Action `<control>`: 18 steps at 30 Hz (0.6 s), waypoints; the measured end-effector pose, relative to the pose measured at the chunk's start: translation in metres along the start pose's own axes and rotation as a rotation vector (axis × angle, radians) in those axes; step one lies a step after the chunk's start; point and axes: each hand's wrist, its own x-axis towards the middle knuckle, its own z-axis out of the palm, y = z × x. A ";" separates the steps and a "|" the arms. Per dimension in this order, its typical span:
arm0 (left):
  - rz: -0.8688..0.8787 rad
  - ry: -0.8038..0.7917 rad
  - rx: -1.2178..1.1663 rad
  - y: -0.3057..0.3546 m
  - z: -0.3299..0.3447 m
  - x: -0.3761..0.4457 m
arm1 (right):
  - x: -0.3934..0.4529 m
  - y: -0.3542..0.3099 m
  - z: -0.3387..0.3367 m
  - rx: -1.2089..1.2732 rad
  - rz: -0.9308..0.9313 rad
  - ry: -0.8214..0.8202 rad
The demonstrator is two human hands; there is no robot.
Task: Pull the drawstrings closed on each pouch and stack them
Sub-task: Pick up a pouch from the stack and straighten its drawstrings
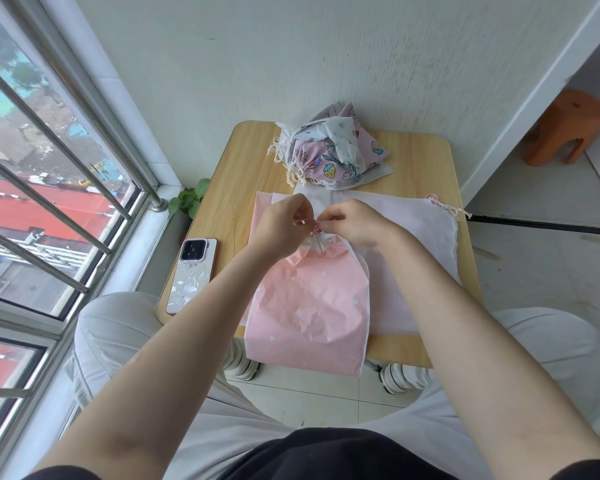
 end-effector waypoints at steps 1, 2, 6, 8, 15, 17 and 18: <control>0.013 0.023 0.006 -0.001 0.001 -0.001 | 0.000 0.004 0.000 0.089 0.011 -0.005; 0.021 0.042 0.017 -0.002 0.003 -0.002 | 0.000 0.007 0.002 0.185 0.026 -0.008; 0.035 0.110 0.047 -0.004 0.004 -0.002 | -0.001 0.014 0.006 0.396 0.061 -0.013; 0.023 0.117 0.055 -0.004 0.004 -0.001 | -0.001 0.014 0.007 0.431 0.068 -0.008; -0.040 0.102 0.055 -0.003 0.008 -0.001 | 0.000 0.012 0.007 0.477 0.083 0.019; -0.043 0.101 0.050 -0.002 0.008 -0.001 | 0.001 0.013 0.007 0.475 0.080 0.019; -0.045 0.099 0.039 -0.002 0.008 -0.002 | 0.001 0.014 0.007 0.477 0.081 0.021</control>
